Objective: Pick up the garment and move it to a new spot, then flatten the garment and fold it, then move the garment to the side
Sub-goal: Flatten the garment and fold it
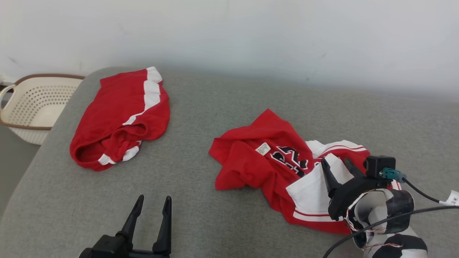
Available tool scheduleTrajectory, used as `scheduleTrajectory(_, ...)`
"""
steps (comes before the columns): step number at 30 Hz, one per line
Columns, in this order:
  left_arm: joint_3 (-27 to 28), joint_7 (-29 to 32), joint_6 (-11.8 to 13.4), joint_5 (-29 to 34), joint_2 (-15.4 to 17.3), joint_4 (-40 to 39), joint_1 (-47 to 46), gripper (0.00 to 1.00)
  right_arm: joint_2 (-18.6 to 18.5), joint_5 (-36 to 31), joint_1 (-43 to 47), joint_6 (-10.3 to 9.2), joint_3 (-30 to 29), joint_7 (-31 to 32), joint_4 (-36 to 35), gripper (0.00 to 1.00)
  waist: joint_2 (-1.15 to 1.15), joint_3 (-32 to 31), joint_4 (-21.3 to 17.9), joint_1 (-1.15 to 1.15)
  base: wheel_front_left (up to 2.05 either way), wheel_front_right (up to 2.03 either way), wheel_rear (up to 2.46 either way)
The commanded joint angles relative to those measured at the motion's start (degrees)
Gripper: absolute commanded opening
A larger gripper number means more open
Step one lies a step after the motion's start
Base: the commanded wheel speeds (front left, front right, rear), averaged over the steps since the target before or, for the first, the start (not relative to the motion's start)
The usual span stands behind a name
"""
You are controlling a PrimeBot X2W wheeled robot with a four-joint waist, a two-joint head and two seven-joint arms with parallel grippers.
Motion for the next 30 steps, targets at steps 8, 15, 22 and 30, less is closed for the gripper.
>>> scheduleTrajectory(8, -0.9, -0.2, 0.4, -1.0, -0.1, 0.4, -0.1, 1.0, -0.4, 1.6, -4.7, -0.04, 0.8, -2.0, 10.0, 0.0, 0.0, 1.4, 3.3, 0.0, 0.0, 0.0, 0.0)
scheduleTrajectory(15, -0.6, -0.2, 0.9, -0.8, -0.1, 0.6, -0.4, 1.0, -0.4, 2.1, -7.1, -0.04, 0.8, -6.3, 14.1, 0.0, 0.0, 1.5, 3.2, 0.0, 0.0, 0.0, 0.0)
scheduleTrajectory(22, -0.1, -0.2, 1.4, -1.4, 0.0, 0.4, 1.2, 1.0, -0.3, 4.9, -2.2, -0.04, 1.4, -8.7, 6.6, 0.0, 0.0, 0.2, 1.0, 0.0, 0.0, 0.0, 0.0)
scheduleTrajectory(30, 0.0, -0.2, 2.0, -2.0, 0.0, -0.1, 1.7, 1.0, -1.3, 6.2, 10.1, -0.04, 0.3, -8.6, -13.7, 0.0, 0.0, 0.8, -2.6, 0.0, 0.0, 0.0, 0.0)
